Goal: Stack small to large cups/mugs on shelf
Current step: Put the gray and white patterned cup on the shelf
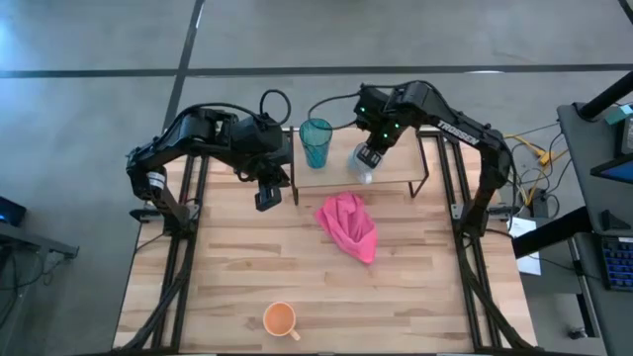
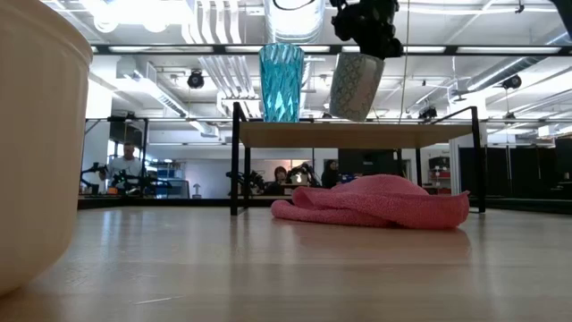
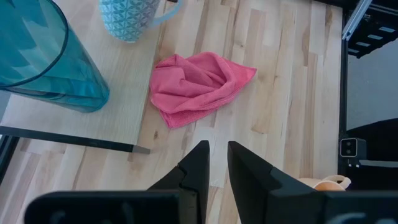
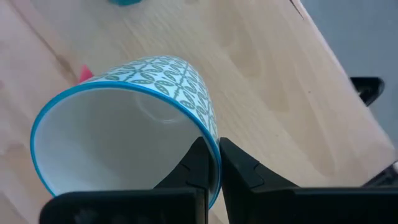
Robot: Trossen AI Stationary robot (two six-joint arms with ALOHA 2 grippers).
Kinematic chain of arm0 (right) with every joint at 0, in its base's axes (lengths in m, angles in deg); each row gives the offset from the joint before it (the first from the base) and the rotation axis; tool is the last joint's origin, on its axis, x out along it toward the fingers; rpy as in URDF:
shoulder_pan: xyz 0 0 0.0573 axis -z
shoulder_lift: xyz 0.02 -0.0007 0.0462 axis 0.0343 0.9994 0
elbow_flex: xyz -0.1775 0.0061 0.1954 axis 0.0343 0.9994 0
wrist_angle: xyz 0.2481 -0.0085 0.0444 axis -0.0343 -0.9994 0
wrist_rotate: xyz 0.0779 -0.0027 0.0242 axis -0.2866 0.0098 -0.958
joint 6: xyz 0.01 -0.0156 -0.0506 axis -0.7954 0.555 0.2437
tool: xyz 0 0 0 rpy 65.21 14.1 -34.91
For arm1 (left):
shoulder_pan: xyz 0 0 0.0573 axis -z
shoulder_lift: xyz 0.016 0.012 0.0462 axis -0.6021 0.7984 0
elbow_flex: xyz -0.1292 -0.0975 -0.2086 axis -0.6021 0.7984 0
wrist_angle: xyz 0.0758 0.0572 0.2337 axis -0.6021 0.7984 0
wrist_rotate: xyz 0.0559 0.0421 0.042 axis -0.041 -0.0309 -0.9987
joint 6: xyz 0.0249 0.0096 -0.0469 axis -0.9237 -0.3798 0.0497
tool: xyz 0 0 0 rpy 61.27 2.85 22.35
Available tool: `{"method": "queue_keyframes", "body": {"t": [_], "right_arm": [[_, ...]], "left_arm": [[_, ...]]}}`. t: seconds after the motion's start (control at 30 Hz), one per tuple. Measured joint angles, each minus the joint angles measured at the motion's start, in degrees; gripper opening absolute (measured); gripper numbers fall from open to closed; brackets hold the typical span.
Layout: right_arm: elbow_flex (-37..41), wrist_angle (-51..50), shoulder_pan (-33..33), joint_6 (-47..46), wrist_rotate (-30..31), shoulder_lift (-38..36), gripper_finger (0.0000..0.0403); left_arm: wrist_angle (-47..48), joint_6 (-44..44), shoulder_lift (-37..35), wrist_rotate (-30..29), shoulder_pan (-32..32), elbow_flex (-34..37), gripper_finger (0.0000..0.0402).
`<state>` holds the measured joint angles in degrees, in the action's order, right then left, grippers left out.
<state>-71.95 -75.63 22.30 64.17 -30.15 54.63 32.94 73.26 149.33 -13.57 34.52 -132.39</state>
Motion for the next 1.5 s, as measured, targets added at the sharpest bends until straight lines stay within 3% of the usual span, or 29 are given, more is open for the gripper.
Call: {"method": "queue_keyframes", "body": {"t": [0.47, 0.7, 1.5], "right_arm": [[-0.16, -0.96, 2.44, 1.06, -0.41, 2.22, 0.0014], [-0.09, -0.22, 2.8, 1.76, -0.1, 2.47, 0.0034], [0.04, 6.09, 2.91, 2.18, -0.15, 2.73, 0.0033]], "left_arm": [[-0.03, -0.22, 0.01, -0.02, 0.0, 0.49, 0.0044], [-0.03, -0.2, 0.02, -0.02, 0.0, 2.44, 0.0044], [-2.71, -2.67, -0.02, -0.02, 0.0, 2.82, 0.0044]]}}
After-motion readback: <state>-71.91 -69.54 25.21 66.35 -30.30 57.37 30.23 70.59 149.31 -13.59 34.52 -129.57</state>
